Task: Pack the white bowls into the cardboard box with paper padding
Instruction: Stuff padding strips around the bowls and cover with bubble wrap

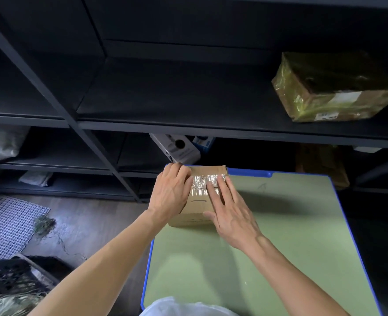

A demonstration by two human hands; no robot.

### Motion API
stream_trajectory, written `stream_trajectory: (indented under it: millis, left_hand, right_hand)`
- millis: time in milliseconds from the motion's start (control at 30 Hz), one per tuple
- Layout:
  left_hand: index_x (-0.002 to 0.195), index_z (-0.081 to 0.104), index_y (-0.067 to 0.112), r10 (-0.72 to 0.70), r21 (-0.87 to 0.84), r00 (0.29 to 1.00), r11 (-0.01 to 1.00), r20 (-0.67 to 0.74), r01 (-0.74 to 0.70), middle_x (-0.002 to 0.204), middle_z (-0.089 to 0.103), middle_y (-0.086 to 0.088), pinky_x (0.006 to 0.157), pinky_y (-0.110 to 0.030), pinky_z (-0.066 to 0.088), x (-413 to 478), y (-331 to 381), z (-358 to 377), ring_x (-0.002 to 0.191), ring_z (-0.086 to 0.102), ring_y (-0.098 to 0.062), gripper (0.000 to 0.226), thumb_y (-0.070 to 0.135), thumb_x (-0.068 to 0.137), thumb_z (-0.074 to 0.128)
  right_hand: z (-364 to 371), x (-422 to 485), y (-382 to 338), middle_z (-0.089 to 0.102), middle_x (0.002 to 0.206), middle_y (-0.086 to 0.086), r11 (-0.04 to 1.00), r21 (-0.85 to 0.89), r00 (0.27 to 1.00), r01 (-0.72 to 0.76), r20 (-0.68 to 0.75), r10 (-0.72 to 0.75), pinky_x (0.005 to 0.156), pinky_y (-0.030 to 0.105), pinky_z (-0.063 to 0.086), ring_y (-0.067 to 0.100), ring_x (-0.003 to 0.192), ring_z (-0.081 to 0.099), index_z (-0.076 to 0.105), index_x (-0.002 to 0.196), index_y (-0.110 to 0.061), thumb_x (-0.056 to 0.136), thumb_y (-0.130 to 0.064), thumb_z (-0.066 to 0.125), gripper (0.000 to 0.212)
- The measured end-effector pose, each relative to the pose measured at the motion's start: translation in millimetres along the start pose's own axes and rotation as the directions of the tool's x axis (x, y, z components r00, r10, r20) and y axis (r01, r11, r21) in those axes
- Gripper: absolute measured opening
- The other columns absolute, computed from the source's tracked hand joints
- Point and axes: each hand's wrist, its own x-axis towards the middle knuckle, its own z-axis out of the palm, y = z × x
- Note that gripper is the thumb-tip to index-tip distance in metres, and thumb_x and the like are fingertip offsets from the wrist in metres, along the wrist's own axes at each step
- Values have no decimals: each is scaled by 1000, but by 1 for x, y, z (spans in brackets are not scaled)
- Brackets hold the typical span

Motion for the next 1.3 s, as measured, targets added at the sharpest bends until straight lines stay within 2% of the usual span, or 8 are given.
stream_trajectory:
  millis: [167, 300, 367, 533, 700, 933, 1100, 1300]
  left_hand:
    - [105, 52, 19, -60, -35, 998, 998, 1, 60, 108, 56, 7, 87, -38, 47, 1, 3, 0, 108, 49, -18, 14, 27, 103, 40]
    - [131, 47, 13, 46, 52, 998, 997, 49, -49, 138, 46, -3, 105, -38, 44, -10, 1, 1, 137, 36, -25, 41, 38, 102, 33]
    - [140, 42, 13, 28, 79, 997, 996, 70, -33, 147, 38, -4, 103, -37, 44, -16, 2, 1, 144, 29, -27, 53, 47, 101, 31]
    - [146, 38, 9, -75, 127, 992, 990, 100, 62, 142, 43, -3, 101, -39, 48, -6, 9, 4, 137, 34, -24, 67, 56, 99, 30]
    - [138, 46, 9, -42, 110, 999, 993, 35, 38, 127, 48, -1, 96, -36, 48, -5, 10, 4, 118, 44, -22, 53, 46, 99, 39]
    - [148, 38, 7, -51, 111, 993, 993, 107, 39, 147, 42, -7, 111, -44, 39, -8, 10, -2, 143, 30, -28, 57, 41, 103, 32]
    - [141, 44, 14, 4, 187, 995, 982, 105, -24, 145, 43, -4, 106, -46, 39, -18, 13, -14, 139, 35, -27, 48, 40, 101, 39]
    - [140, 45, 17, 46, 107, 996, 993, 70, -54, 142, 44, 1, 112, -43, 31, -31, 14, -34, 138, 34, -22, 44, 37, 102, 39]
  right_hand:
    - [-4, -1, 7, 12, 165, 16, 999, 30, 1000, 24, -17, -23, 122, 43, 22, 31, 154, 4, 20, 159, -13, 97, -63, 25, 80]
    - [-4, -1, 12, 10, 166, 9, 996, 88, 999, 34, -26, -32, 122, 44, 25, 33, 153, 2, 19, 159, -20, 92, -71, 17, 85]
    - [0, -1, 12, 0, 166, 4, 987, 160, 1000, 24, -11, -23, 120, 44, 30, 32, 153, 4, 13, 159, -24, 91, -73, 22, 85]
    - [8, 0, 15, -9, 164, 4, 975, 218, 999, 41, 0, -42, 103, 45, 50, 32, 149, 16, 8, 158, -25, 89, -58, 59, 92]
    - [12, 2, 13, -25, 163, 8, 982, 183, 999, 37, 10, -39, 104, 44, 49, 34, 152, 7, 4, 160, -20, 91, -52, 61, 94]
    - [5, 1, 10, -31, 161, 8, 994, 110, 999, 26, 32, -29, 113, 44, 40, 35, 149, 14, -1, 160, -21, 92, -59, 56, 96]
    - [-7, 1, 6, -12, 167, 9, 999, -20, 999, -26, 24, 27, 122, 44, 17, 35, 151, 5, 1, 160, -26, 88, -77, 36, 94]
    - [-27, 1, -1, 15, 166, 7, 998, -3, 998, -56, -39, 56, 122, 40, 16, 26, 152, 9, 17, 159, -20, 93, -70, 5, 84]
